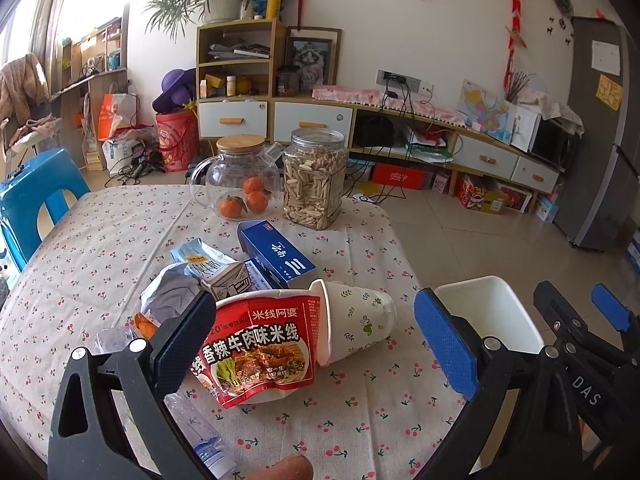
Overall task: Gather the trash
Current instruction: 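Move both tools toward the trash on the cherry-print table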
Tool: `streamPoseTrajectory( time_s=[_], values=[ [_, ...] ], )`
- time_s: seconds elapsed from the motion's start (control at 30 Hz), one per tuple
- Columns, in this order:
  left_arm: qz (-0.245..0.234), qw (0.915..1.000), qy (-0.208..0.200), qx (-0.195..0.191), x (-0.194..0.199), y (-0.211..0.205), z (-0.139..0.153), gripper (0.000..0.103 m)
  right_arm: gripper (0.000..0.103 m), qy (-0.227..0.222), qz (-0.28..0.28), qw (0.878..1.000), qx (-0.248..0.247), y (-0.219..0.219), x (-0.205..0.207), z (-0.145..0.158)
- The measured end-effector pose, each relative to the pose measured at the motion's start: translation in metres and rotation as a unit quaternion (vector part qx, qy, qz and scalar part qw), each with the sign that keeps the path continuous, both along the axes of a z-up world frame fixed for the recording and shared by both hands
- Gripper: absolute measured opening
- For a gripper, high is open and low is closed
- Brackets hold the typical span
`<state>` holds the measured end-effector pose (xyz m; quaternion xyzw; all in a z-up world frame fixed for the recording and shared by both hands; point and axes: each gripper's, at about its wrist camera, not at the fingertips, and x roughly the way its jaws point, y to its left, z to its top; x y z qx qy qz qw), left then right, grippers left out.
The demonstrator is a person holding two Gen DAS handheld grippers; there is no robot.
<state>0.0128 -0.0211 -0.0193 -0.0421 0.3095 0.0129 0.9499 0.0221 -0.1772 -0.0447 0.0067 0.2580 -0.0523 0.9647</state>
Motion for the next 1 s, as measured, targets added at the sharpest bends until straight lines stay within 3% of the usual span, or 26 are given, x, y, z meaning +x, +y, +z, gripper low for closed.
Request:
streamPoseTrajectory(
  time_s=[0.13,0.77,0.83,1.0],
  values=[
    [0.0,1.0,0.0,0.005,0.0,0.0,-0.001,0.096,0.096,0.016,0.001,1.0,-0.003,0.0,0.001,0.002],
    [0.001,0.9999,-0.003,0.011,0.0,0.0,-0.003,0.096,0.096,-0.009,0.001,1.0,0.0,0.003,0.0,-0.003],
    [0.008,0.9999,-0.007,-0.009,0.0,0.004,-0.004,0.096,0.096,-0.023,0.002,1.0,0.009,0.004,0.001,-0.006],
    [0.046,0.9988,0.017,-0.003,0.007,0.022,-0.008,0.096,0.096,0.022,0.011,1.0,0.011,0.009,0.012,-0.013]
  ],
)
